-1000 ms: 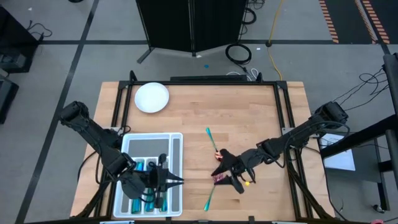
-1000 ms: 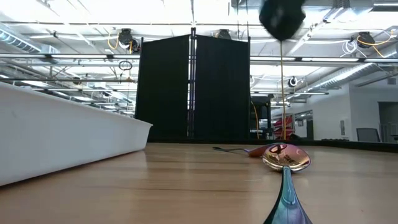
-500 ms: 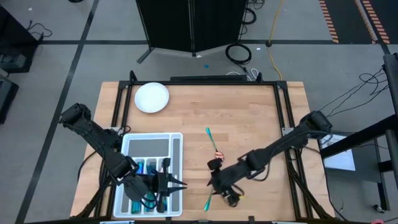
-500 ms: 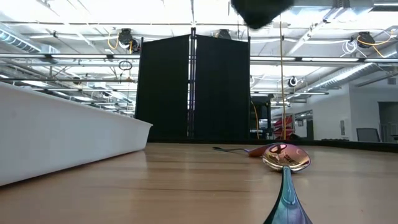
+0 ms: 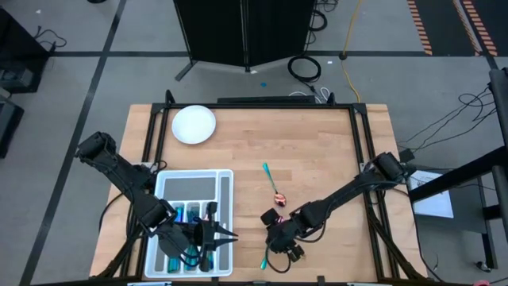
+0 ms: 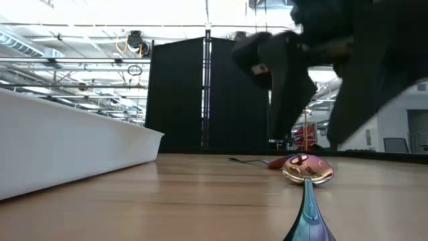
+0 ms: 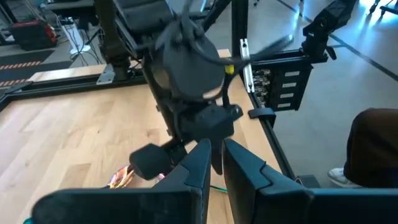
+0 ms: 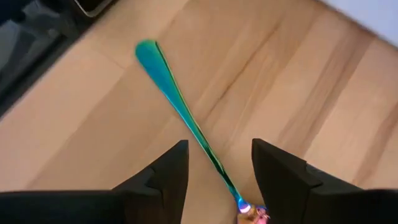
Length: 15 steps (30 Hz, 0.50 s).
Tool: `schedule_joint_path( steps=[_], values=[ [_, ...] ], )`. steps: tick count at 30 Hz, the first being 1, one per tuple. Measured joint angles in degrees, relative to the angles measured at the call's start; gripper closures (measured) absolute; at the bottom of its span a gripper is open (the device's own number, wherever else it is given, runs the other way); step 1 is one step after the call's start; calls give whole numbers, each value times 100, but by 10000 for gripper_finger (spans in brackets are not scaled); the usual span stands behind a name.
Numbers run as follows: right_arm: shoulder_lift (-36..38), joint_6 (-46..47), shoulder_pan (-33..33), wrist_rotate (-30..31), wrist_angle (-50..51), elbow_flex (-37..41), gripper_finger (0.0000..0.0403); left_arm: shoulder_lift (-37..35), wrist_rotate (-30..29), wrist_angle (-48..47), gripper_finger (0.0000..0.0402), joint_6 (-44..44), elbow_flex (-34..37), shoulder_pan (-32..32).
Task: Sort silverware
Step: Put the iridescent blue spoon in the silverware tray
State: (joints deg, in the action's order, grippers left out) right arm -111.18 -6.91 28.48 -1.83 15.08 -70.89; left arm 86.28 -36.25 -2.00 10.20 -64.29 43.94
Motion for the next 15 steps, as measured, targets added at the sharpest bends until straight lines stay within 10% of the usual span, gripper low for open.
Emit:
schedule_joint_path(
  steps=[15],
  values=[
    [-369,-128,-73,10,501,-17,315,0,0,-2,357,4,0,-1]
  ],
)
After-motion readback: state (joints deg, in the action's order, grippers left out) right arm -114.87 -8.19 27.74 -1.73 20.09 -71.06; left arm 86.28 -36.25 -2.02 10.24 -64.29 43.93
